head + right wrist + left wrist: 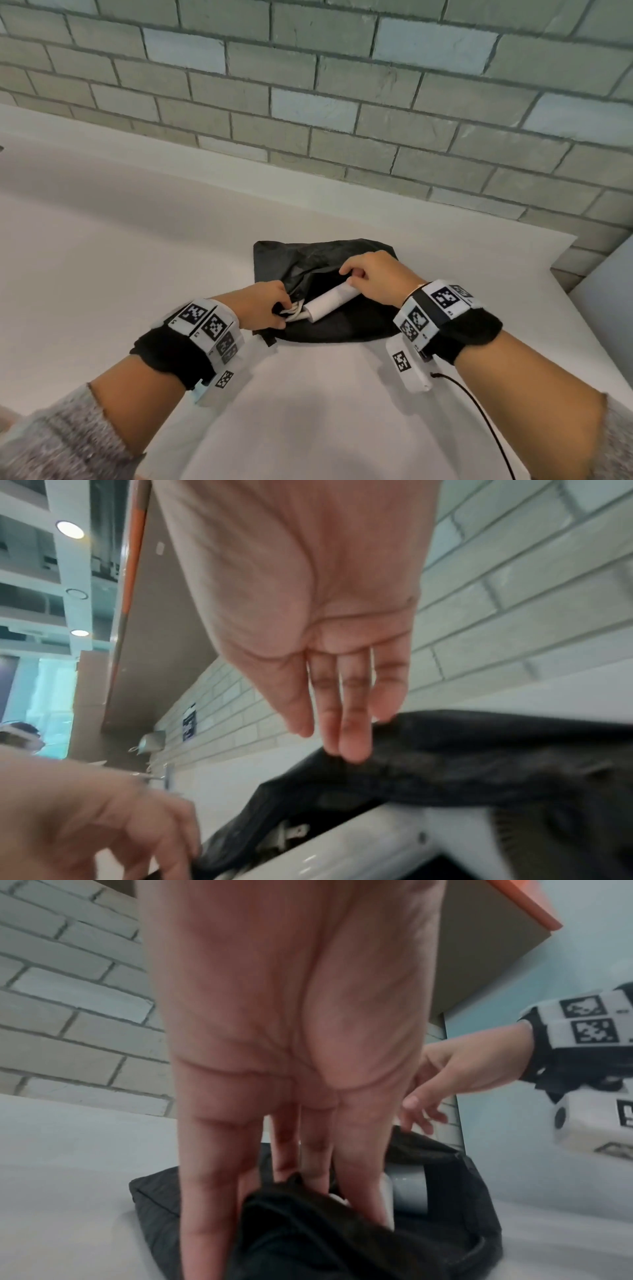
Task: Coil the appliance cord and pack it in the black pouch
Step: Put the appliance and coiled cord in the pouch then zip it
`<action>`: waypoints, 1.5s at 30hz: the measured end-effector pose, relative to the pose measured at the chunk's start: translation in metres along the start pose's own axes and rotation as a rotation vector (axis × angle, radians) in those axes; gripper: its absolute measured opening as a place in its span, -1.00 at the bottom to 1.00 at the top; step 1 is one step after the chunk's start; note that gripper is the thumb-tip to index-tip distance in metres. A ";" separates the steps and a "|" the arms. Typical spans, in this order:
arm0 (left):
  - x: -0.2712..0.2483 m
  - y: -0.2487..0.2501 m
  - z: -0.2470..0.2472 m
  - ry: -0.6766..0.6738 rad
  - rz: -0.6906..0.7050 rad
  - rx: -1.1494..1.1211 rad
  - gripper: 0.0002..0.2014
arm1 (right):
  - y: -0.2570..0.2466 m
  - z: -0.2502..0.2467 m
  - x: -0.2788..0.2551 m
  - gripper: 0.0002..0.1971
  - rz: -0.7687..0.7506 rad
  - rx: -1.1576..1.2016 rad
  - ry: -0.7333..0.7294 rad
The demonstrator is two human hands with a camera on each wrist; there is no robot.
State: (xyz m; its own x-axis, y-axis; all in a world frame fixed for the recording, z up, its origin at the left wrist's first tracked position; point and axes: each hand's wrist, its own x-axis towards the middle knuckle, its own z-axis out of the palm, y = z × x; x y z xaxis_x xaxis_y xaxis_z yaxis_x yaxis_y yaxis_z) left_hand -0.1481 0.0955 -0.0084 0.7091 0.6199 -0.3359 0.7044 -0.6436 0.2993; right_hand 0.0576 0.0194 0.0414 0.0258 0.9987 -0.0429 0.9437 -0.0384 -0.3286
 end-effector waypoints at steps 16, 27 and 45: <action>0.037 0.002 -0.005 0.372 -0.231 0.085 -0.76 | 0.088 0.023 -0.047 -0.80 0.610 0.514 0.202; 0.033 0.026 -0.031 0.104 -0.205 0.148 -0.61 | 0.092 0.008 -0.065 -0.80 0.595 1.106 0.148; 0.044 0.179 0.023 0.290 0.114 -0.186 -0.74 | 0.084 0.021 -0.069 -0.78 0.562 1.187 0.176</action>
State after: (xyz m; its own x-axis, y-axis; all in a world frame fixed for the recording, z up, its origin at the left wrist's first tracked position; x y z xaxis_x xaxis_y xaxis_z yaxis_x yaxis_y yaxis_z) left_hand 0.0086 -0.0032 0.0100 0.7442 0.6672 -0.0319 0.5947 -0.6401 0.4865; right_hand 0.1279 -0.0531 -0.0030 0.4429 0.8251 -0.3509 -0.0664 -0.3601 -0.9305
